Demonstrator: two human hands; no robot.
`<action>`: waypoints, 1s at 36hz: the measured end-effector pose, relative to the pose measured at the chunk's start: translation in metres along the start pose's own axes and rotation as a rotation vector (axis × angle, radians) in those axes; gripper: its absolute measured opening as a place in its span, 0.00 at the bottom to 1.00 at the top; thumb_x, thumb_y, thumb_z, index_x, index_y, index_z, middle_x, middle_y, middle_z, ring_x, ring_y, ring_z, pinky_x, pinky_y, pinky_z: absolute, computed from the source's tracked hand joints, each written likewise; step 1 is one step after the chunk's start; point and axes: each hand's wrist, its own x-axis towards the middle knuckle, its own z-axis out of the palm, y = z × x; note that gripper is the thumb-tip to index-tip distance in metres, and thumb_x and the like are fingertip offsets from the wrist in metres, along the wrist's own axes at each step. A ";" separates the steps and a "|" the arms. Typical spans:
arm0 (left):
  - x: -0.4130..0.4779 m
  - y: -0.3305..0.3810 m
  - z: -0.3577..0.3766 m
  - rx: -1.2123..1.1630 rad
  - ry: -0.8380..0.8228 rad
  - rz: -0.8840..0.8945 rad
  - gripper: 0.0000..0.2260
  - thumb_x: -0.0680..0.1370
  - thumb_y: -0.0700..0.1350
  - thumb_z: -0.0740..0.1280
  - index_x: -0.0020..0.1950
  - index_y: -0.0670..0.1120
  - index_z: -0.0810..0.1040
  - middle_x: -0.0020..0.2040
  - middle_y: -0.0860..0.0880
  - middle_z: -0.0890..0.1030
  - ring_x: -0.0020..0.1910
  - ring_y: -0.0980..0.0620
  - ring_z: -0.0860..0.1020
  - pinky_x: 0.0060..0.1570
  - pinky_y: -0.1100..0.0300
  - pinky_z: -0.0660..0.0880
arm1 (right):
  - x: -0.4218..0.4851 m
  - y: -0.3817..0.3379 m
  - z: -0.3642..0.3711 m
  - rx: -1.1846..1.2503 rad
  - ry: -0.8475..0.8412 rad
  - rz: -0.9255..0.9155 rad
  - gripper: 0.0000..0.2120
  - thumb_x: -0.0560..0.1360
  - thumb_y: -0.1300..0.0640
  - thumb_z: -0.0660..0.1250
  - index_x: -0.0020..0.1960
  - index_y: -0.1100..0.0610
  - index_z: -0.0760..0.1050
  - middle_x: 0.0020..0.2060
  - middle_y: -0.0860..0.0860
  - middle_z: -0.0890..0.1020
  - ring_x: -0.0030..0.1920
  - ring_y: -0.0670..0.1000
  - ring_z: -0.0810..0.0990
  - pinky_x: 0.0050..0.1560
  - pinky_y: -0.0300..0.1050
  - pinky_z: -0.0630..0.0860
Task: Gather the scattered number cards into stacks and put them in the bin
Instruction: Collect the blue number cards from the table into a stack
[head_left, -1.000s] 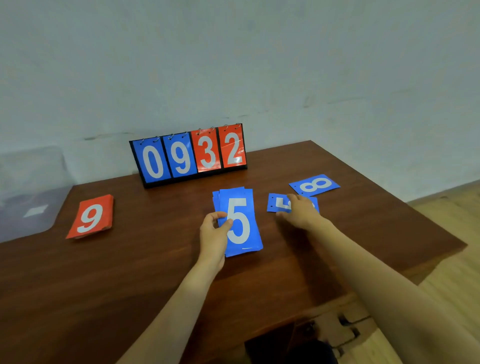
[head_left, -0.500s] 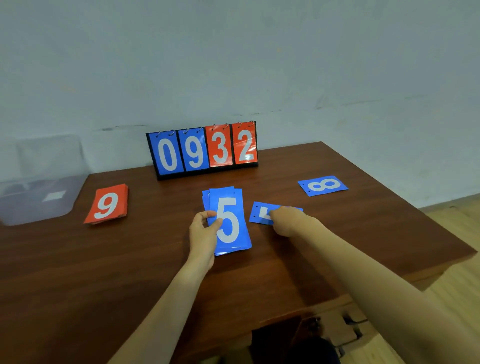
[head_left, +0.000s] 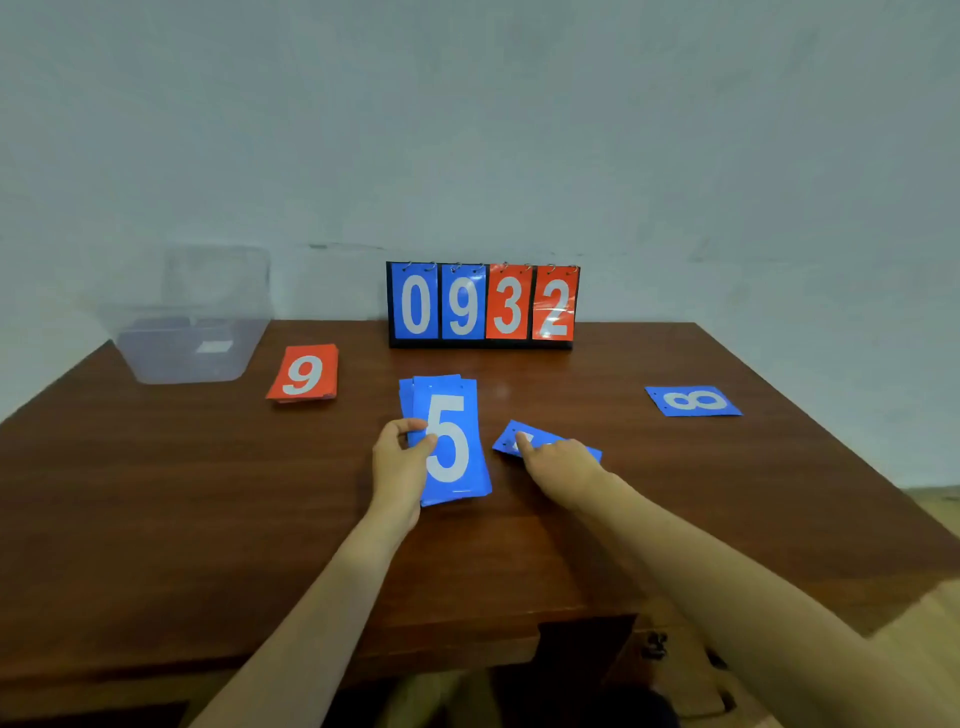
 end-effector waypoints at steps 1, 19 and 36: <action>-0.001 0.000 -0.005 -0.004 0.007 0.013 0.07 0.76 0.34 0.66 0.52 0.43 0.74 0.54 0.46 0.76 0.55 0.46 0.77 0.37 0.66 0.74 | 0.001 -0.005 -0.001 -0.005 -0.002 -0.007 0.29 0.78 0.68 0.52 0.76 0.66 0.45 0.54 0.60 0.80 0.52 0.61 0.80 0.36 0.49 0.65; 0.003 0.010 -0.048 -0.082 0.109 -0.082 0.09 0.78 0.35 0.65 0.54 0.47 0.75 0.60 0.46 0.76 0.49 0.49 0.79 0.41 0.54 0.79 | 0.000 -0.002 -0.095 1.084 0.452 0.359 0.19 0.79 0.60 0.61 0.68 0.56 0.64 0.57 0.54 0.78 0.53 0.54 0.79 0.45 0.44 0.78; -0.007 0.021 0.003 -0.092 -0.181 -0.010 0.10 0.75 0.41 0.71 0.53 0.49 0.74 0.60 0.47 0.76 0.57 0.48 0.78 0.51 0.49 0.80 | -0.001 0.002 -0.074 1.361 0.379 0.366 0.15 0.73 0.52 0.71 0.55 0.54 0.70 0.53 0.51 0.81 0.46 0.45 0.79 0.34 0.31 0.74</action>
